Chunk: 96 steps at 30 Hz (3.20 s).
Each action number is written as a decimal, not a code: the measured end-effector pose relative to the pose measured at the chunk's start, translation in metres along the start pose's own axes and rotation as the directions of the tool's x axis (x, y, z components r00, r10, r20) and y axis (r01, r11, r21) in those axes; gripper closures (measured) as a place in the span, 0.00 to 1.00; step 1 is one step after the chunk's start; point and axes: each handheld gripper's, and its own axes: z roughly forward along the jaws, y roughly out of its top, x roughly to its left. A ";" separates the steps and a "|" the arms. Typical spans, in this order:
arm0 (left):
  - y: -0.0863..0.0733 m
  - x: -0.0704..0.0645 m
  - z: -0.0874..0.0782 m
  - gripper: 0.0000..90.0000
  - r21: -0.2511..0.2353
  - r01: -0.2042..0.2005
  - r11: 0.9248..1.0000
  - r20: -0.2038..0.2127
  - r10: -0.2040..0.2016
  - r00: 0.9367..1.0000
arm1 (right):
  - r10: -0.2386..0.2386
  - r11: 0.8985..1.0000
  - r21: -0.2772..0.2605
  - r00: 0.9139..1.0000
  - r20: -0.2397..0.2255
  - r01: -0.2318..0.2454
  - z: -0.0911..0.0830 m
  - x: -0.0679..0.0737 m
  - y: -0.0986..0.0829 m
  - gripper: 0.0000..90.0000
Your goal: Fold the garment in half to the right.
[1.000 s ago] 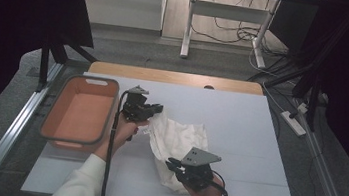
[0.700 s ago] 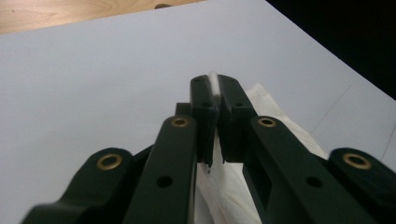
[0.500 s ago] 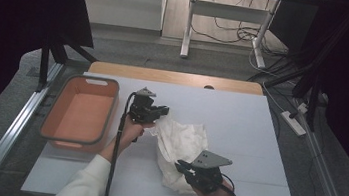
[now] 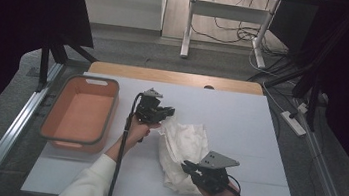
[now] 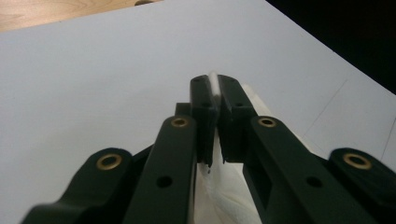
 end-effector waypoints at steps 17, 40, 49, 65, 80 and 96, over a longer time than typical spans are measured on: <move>0.003 -0.007 0.014 0.94 0.017 -0.023 1.000 0.011 0.023 1.000 | 0.013 1.000 0.002 1.000 0.013 -0.013 -0.005 -0.004 -0.006 0.91; 0.008 -0.022 0.047 0.93 0.066 -0.072 0.995 0.050 0.068 0.996 | 0.045 0.999 0.017 0.998 0.049 -0.046 -0.013 -0.007 -0.018 0.91; 0.009 -0.032 0.061 0.92 0.085 -0.100 0.991 0.068 0.095 0.993 | 0.062 0.998 0.028 0.996 0.064 -0.064 -0.020 -0.008 -0.025 0.91; 0.010 -0.037 0.070 0.90 0.087 -0.107 0.990 0.074 0.101 0.992 | 0.084 0.995 0.054 0.994 0.068 -0.088 -0.022 -0.015 -0.034 0.91; 0.021 -0.041 0.046 0.47 -0.002 -0.140 0.990 0.057 0.140 0.989 | 0.117 0.991 0.045 0.984 0.131 -0.124 -0.039 -0.016 -0.044 0.53; 0.006 -0.032 0.015 0.42 0.025 -0.128 0.991 0.008 0.128 0.992 | 0.044 0.999 0.013 0.997 0.061 -0.045 -0.031 -0.017 -0.026 0.46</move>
